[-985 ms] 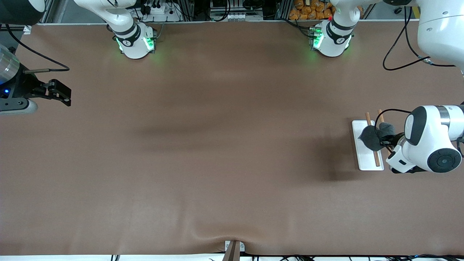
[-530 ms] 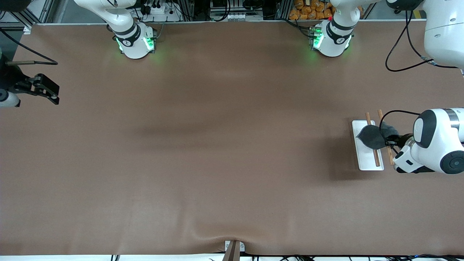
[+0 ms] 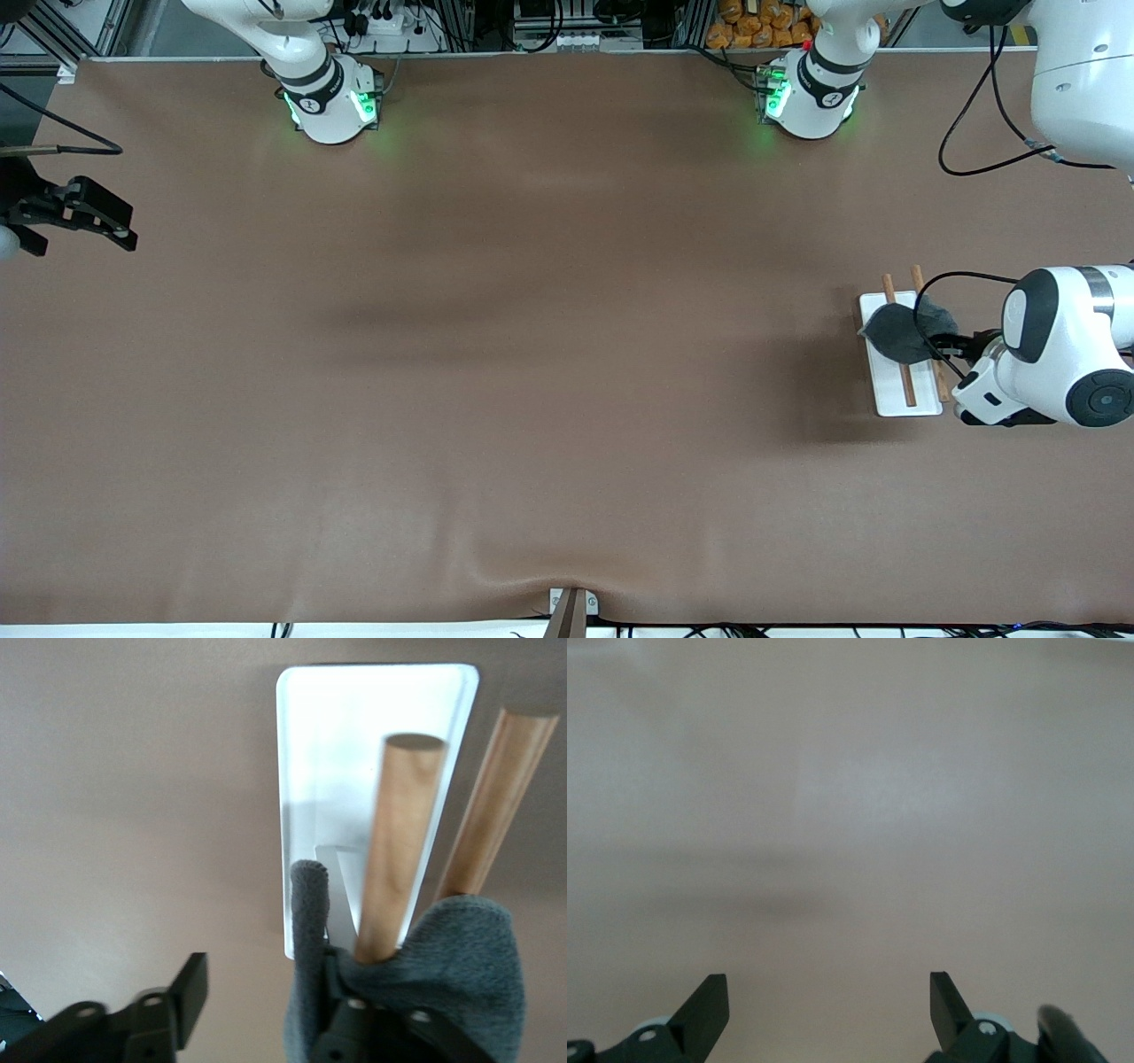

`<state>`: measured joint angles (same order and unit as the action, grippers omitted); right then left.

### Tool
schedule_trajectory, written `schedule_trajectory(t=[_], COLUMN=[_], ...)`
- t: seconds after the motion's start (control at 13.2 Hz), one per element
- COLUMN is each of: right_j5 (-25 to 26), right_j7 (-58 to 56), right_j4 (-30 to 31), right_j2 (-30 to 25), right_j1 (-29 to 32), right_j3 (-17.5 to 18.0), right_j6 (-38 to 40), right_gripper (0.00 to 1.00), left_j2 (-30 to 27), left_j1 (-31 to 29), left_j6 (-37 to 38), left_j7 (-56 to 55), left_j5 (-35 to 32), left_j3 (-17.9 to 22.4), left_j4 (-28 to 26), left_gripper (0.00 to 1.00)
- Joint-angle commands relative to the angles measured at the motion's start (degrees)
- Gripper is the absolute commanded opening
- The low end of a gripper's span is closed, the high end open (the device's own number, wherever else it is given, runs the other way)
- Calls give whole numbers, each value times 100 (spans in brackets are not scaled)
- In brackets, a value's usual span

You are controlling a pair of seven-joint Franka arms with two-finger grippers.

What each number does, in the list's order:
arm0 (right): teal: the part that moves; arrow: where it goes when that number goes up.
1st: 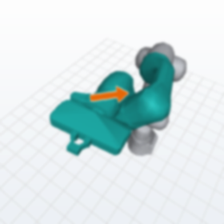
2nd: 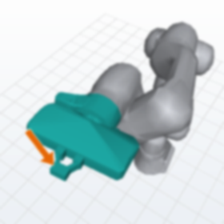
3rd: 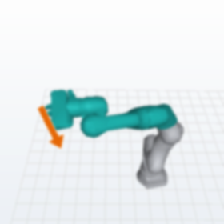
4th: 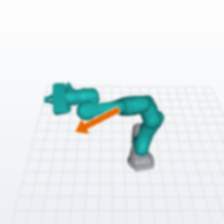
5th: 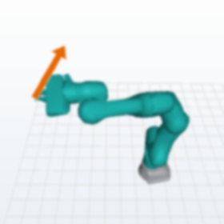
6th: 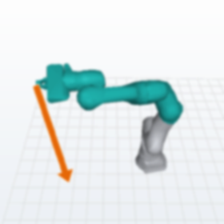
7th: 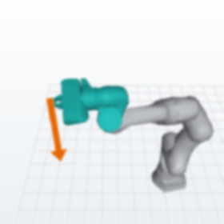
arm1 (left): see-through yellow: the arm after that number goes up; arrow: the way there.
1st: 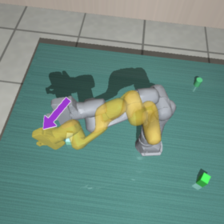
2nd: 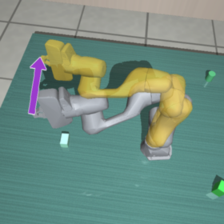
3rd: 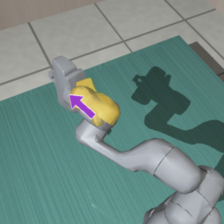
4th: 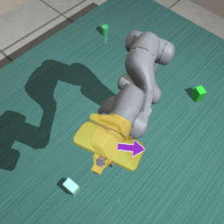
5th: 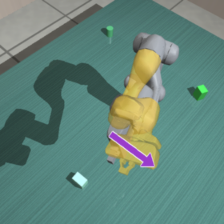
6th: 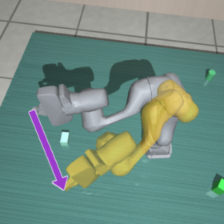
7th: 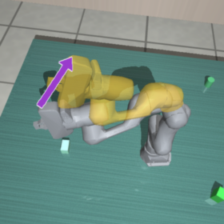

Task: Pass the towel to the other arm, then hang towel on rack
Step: 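Lower the towel over the wooden dowels with the left gripper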

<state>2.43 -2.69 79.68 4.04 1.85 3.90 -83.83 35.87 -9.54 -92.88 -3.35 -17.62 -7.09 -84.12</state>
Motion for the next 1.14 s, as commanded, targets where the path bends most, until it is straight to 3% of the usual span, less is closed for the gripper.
schedule_trajectory(t=[0.0,1.06], right_j5=[-155,-67], right_j7=[5,-4], right_j4=[-50,38], right_j2=[18,0], right_j1=[140,307], right_j3=[111,102], right_j6=[192,33], right_gripper=[100,100], left_j2=[-160,-98], left_j1=[31,-136], left_j6=[95,-19], left_j7=[-8,106], left_j5=[92,39], left_j3=[6,15], left_j4=[-8,-17], left_gripper=[100,100])
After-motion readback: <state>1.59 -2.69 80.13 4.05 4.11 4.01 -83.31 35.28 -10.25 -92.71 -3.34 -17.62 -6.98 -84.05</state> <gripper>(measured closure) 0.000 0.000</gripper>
